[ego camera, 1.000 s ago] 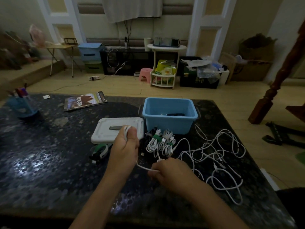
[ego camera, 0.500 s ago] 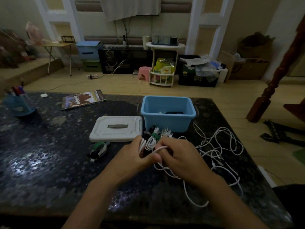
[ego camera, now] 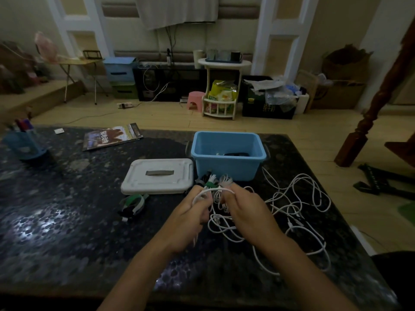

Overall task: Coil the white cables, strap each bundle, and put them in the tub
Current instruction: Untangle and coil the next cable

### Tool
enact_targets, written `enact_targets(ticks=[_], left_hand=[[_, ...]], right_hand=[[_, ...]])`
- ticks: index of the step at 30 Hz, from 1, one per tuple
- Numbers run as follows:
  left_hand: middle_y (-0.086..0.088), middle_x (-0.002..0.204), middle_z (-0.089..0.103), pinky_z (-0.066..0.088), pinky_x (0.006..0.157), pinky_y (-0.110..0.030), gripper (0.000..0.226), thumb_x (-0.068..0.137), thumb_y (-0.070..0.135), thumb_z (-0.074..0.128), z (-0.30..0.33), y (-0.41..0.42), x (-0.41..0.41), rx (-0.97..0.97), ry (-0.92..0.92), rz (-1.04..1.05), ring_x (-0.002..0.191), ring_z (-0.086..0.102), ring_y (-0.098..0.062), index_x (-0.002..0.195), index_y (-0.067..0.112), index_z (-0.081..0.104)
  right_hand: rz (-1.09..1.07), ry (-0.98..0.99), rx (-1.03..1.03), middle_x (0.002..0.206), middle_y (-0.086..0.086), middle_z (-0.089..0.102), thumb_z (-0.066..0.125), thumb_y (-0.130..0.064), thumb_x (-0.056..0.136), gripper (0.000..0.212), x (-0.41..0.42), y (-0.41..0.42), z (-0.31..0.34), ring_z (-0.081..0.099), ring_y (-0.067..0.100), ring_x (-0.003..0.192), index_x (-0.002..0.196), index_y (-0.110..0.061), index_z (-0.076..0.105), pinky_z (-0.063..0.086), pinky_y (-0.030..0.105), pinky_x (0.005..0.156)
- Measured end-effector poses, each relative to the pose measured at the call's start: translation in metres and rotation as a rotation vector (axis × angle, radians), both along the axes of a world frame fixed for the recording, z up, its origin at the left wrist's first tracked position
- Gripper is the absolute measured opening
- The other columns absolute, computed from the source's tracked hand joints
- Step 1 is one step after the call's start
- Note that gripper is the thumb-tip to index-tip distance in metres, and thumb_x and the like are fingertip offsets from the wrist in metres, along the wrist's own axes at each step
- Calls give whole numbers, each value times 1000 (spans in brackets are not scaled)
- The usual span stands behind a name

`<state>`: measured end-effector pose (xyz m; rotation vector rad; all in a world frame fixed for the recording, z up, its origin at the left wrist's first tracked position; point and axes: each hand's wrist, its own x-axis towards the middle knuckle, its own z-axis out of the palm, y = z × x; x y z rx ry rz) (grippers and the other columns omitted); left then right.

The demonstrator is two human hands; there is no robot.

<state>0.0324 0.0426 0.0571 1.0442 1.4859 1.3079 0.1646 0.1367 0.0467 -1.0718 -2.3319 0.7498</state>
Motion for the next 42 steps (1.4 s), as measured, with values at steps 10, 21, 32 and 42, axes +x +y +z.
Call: enact_targets(ticks=[10,21,32,42], left_hand=[[6,58,35,31,47,-17,23,105,20,41,5,-1,5,42,-40,49,51,33,-6,85,14,51],[-17,72,46,52,81,-41,18,96,-2,33,6,-2,-5,154,-136,96,82,62,-35,83,9,40],[1,64,43,30,52,-36,14,100,17,47,0,-6,-24,67,599,405,54,39,-16,89,18,38],[7,66,50,35,54,-32,85,59,101,31,0,-2,-14,-75,620,163,55,44,-5,81,20,44]], right_hand=[[243,-441,-26,108,18,67,42,-26,103,24,-20,-14,-21,62,38,98,103,-9,59,46,40,77],[332,-449,-54,103,10,67,47,-27,100,20,-14,-12,-31,62,31,98,103,-19,65,52,43,84],[229,-210,134,86,-6,70,51,-32,101,18,-1,-1,-12,63,15,80,95,-24,67,48,32,71],[87,388,8,62,-14,60,63,-30,97,9,-3,-9,10,57,7,58,93,-26,69,42,18,54]])
